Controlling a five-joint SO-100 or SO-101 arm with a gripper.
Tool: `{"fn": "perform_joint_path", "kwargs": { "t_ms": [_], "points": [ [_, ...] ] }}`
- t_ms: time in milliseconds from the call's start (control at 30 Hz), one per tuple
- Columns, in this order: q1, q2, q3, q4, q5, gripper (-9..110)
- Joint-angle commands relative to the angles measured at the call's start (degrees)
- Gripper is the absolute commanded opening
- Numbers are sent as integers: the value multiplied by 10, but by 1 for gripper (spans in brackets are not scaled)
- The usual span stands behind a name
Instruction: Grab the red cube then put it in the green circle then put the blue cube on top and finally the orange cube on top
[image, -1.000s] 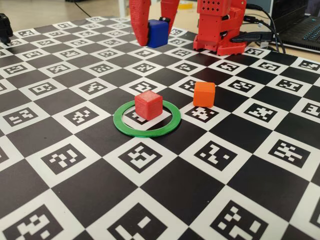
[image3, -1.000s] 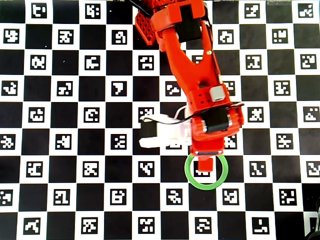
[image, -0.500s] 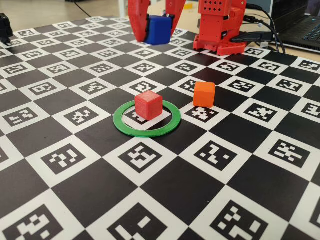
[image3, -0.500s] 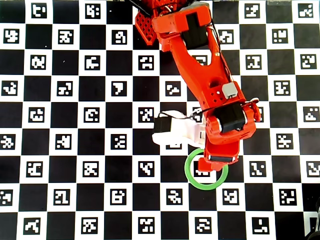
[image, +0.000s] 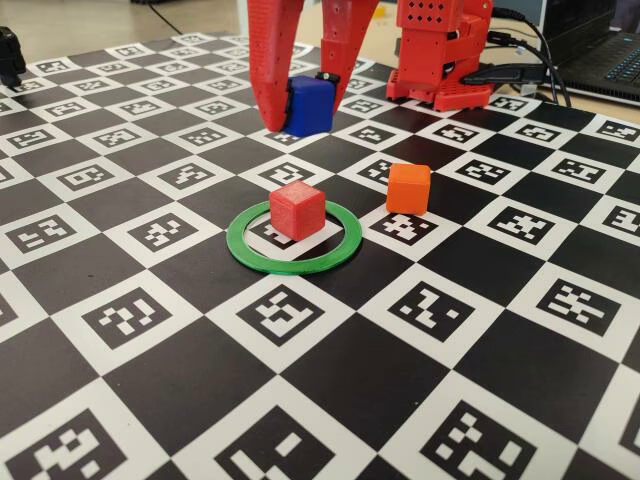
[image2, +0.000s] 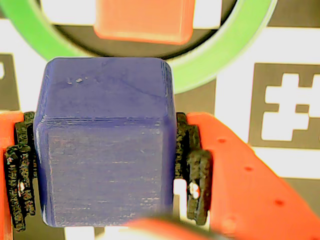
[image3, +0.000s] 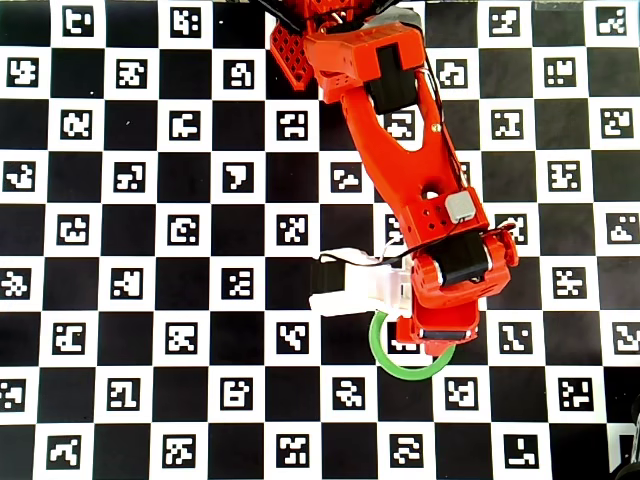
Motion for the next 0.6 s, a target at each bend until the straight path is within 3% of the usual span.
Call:
{"fn": "perform_joint_path", "kwargs": {
  "t_ms": [0, 567],
  "points": [
    [10, 15, 10, -24, -4, 5],
    [17, 11, 89, -84, -13, 5]
  ]
}}
